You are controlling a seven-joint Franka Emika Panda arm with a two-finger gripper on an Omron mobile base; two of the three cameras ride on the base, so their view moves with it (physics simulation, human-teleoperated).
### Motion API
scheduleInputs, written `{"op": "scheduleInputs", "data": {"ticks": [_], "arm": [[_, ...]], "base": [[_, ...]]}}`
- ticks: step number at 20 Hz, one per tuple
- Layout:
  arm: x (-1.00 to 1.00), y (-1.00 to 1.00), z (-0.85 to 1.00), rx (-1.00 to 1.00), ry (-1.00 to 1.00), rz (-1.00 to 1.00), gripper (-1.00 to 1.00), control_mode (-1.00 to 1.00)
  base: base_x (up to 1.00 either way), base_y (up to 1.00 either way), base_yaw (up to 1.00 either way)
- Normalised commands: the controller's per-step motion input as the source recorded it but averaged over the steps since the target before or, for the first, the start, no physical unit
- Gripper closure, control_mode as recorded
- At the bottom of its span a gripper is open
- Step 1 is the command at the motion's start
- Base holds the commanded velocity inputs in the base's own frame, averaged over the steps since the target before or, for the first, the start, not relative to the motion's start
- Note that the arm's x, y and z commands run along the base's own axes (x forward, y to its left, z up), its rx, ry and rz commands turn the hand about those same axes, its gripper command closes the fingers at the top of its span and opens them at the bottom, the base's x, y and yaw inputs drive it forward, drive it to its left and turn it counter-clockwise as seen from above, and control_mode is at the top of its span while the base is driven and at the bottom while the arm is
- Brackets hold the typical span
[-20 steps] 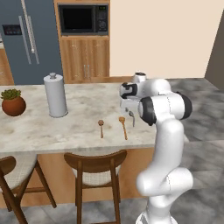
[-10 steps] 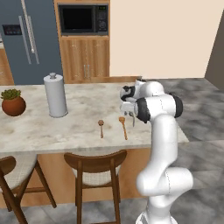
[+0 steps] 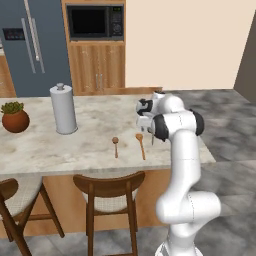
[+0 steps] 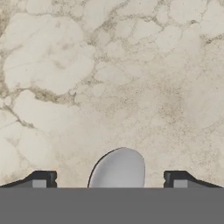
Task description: Pick up the metallic utensils from the counter and place them in the open drawer. Make sure not to pick up any wooden utensils.
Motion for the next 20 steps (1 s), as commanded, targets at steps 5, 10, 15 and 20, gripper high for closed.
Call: {"op": "scheduleInputs", "data": {"ticks": [5,10,15,20], "arm": [[0.14,0.0,-0.49,-0.02,0.03,0.0,1.0,-1.0],[-0.31,0.0,-0.97,-0.07,0.19,0.0,1.0,-1.0],[-0.86,-0.07,-0.8,-0.01,0.16,0.0,1.0,-1.0],[-0.88,-0.02,-0.11,0.02,0.04,-0.03,1.0,-1.0]], "base": [[0.0,0.0,0.0],[0.0,0.0,0.0],[0.0,0.0,0.0],[0.0,0.0,0.0]]}}
